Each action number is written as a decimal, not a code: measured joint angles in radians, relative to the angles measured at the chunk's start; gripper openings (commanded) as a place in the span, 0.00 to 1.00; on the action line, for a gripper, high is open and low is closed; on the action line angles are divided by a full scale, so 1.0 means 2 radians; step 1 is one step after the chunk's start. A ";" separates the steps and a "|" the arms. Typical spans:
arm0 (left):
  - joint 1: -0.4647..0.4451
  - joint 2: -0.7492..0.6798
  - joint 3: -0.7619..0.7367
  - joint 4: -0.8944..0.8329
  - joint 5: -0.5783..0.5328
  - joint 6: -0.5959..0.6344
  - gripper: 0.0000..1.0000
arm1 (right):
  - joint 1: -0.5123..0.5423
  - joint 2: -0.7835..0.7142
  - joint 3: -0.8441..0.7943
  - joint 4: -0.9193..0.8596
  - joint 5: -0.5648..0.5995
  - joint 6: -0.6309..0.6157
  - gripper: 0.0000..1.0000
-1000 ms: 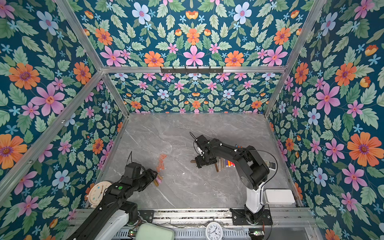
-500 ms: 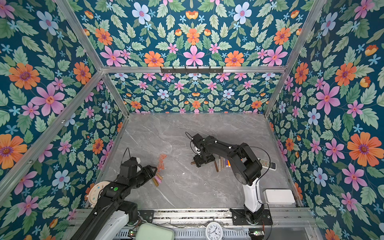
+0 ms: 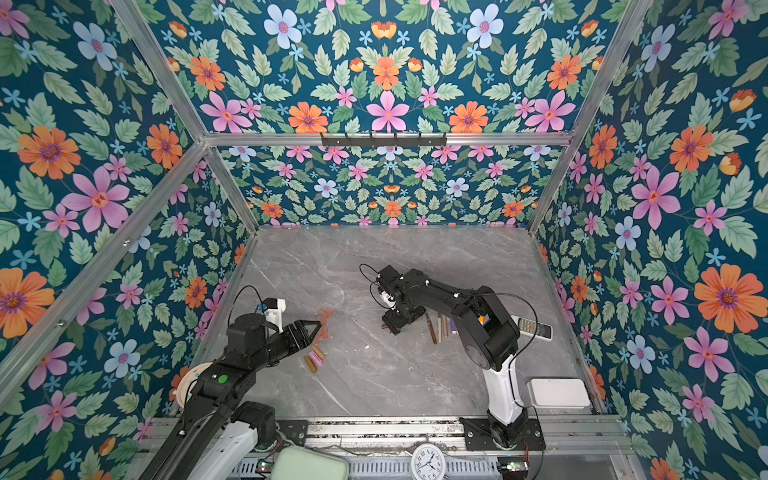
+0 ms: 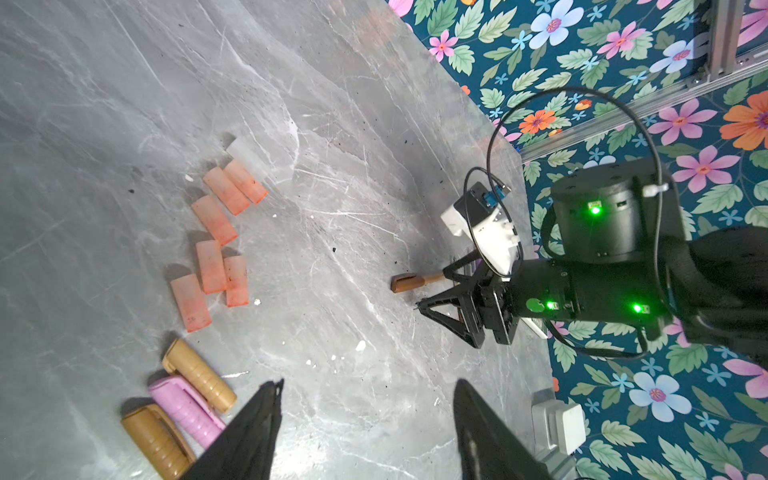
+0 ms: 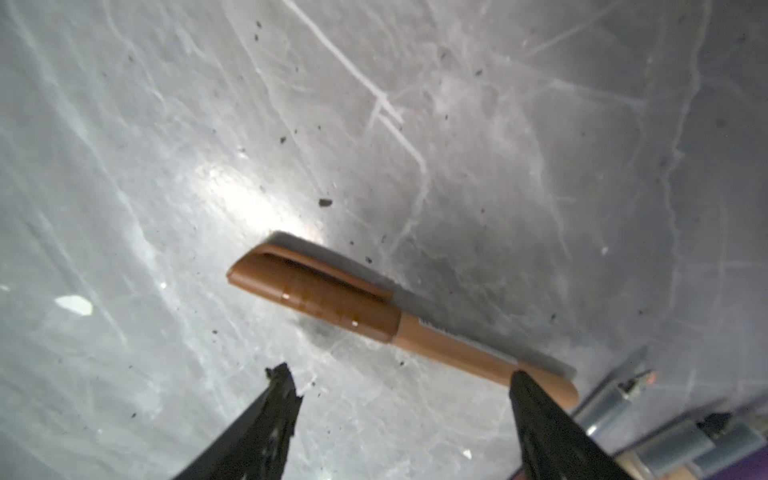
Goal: Open the pen caps
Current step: 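Move the right gripper to the brown-capped tan pen lying alone, then grasp the tan pen's barrel with the right gripper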
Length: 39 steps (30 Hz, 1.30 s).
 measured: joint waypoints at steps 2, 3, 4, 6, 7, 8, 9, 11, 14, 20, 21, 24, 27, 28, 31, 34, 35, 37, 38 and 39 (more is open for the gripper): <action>0.000 0.002 -0.002 0.002 0.003 0.000 0.67 | -0.001 0.021 0.022 -0.005 0.006 -0.004 0.78; 0.000 0.001 -0.003 0.003 0.004 0.002 0.67 | -0.001 0.033 0.034 -0.009 0.010 -0.004 0.76; 0.000 -0.001 -0.003 0.002 0.005 0.004 0.67 | -0.001 0.045 0.045 -0.012 0.012 -0.003 0.69; 0.000 -0.005 -0.002 0.002 0.005 0.009 0.68 | -0.002 0.060 0.067 -0.026 0.007 -0.003 0.54; 0.000 -0.007 -0.001 0.001 0.005 0.010 0.68 | -0.001 0.066 0.076 -0.032 0.002 0.000 0.45; 0.000 -0.008 0.000 0.001 0.003 0.010 0.68 | 0.000 0.070 0.080 -0.034 0.002 0.004 0.40; 0.000 -0.011 0.000 0.000 0.003 0.011 0.68 | 0.001 0.072 0.085 -0.035 0.000 0.010 0.40; 0.000 -0.014 0.001 -0.001 0.002 0.012 0.68 | -0.001 0.075 0.090 -0.035 -0.005 0.025 0.38; 0.000 -0.015 0.002 -0.003 -0.003 0.014 0.68 | -0.002 0.072 0.088 -0.031 -0.016 0.039 0.28; 0.000 -0.005 0.007 -0.003 -0.007 0.022 0.68 | 0.000 0.042 0.050 -0.007 -0.032 0.078 0.54; 0.000 -0.003 0.009 -0.004 -0.007 0.023 0.68 | -0.001 0.033 0.041 -0.004 -0.032 0.078 0.60; 0.000 0.006 0.026 -0.008 -0.007 0.025 0.68 | -0.001 0.004 0.012 0.004 -0.031 0.090 0.62; 0.000 0.012 0.054 -0.013 -0.010 0.036 0.69 | -0.001 -0.022 -0.022 0.011 -0.030 0.094 0.61; 0.000 0.012 0.064 -0.013 -0.014 0.040 0.69 | -0.001 -0.031 -0.035 0.013 -0.030 0.098 0.60; 0.000 0.013 0.082 -0.013 -0.027 0.052 0.69 | 0.004 -0.052 -0.065 0.018 -0.034 0.108 0.60; 0.000 0.023 0.085 -0.013 -0.035 0.060 0.68 | 0.014 -0.069 -0.082 0.024 -0.044 0.122 0.58; 0.000 0.027 0.083 -0.011 -0.035 0.060 0.69 | 0.017 -0.071 -0.084 0.025 -0.046 0.129 0.58; 0.000 0.031 0.073 -0.003 -0.032 0.059 0.68 | 0.025 -0.073 -0.084 0.031 -0.048 0.137 0.56; 0.000 0.032 0.067 0.001 -0.029 0.054 0.68 | 0.028 -0.072 -0.084 0.033 -0.048 0.142 0.54; 0.000 0.034 0.060 0.006 -0.025 0.047 0.68 | 0.031 -0.070 -0.084 0.035 -0.048 0.145 0.50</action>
